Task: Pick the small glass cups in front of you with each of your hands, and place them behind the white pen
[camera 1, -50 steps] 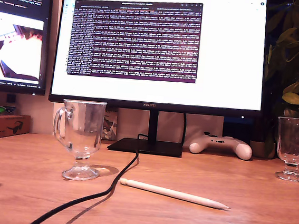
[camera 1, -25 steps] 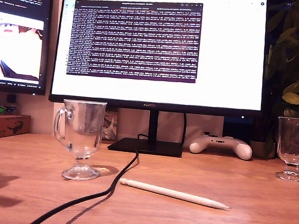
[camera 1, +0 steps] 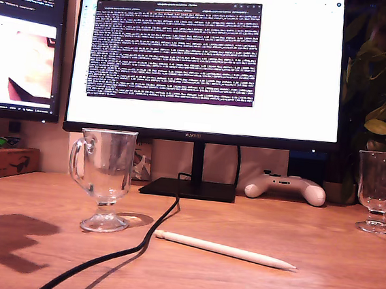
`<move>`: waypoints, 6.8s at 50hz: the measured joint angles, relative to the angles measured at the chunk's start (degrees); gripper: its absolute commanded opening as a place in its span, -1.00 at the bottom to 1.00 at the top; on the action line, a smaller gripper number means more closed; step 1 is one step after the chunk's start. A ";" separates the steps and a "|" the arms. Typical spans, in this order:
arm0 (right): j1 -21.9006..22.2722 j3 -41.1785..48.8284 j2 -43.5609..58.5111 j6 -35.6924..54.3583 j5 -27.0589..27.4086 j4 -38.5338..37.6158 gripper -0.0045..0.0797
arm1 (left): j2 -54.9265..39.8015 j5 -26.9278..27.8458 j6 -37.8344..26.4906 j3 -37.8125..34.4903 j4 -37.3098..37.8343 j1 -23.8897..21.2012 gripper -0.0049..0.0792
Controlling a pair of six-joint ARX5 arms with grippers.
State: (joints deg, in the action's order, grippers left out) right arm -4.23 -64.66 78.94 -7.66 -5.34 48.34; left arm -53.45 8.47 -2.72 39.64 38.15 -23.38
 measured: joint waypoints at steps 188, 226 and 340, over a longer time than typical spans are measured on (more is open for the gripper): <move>-5.51 -1.55 13.53 4.61 4.68 -4.63 -0.92 | -27.74 8.39 -3.89 8.74 -14.12 -2.47 -0.93; -13.49 -1.60 13.53 4.57 -1.90 -3.10 -0.92 | -27.76 5.18 -9.29 14.05 -15.08 -8.13 -0.93; -28.11 -2.40 10.40 1.29 2.91 4.50 -0.92 | -27.76 5.99 -9.29 14.05 -15.91 -8.41 -0.93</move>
State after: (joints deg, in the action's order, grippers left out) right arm -32.34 -67.07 89.34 -6.37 -2.44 52.84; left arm -81.21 14.46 -12.01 53.69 22.24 -31.79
